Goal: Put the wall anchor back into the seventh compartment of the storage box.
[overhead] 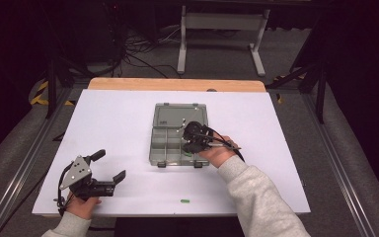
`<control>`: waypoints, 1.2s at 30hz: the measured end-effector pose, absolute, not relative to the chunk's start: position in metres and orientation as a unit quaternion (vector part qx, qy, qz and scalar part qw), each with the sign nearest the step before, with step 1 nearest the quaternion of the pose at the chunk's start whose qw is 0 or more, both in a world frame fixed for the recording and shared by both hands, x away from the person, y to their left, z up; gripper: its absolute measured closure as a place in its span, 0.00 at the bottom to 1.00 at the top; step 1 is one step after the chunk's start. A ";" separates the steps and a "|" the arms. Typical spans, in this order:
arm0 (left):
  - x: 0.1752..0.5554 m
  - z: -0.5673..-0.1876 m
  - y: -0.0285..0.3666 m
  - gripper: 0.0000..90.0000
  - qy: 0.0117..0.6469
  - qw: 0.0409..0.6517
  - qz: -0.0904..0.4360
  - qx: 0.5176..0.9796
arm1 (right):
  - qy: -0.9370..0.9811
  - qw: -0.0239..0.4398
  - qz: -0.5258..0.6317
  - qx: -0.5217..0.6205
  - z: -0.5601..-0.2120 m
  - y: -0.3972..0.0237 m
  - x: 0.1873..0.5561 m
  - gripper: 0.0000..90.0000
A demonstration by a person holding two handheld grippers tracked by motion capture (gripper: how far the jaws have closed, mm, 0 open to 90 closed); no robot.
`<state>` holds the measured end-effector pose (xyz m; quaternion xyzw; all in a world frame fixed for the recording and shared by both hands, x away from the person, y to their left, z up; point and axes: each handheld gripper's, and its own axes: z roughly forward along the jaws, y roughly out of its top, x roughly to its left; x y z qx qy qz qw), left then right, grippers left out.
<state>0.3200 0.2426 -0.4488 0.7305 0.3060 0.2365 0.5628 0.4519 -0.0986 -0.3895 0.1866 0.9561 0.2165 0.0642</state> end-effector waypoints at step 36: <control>0.320 -0.449 0.243 0.01 0.305 0.563 0.237 0.731 | 0.963 0.041 0.187 0.192 -0.415 -0.095 0.453 0.90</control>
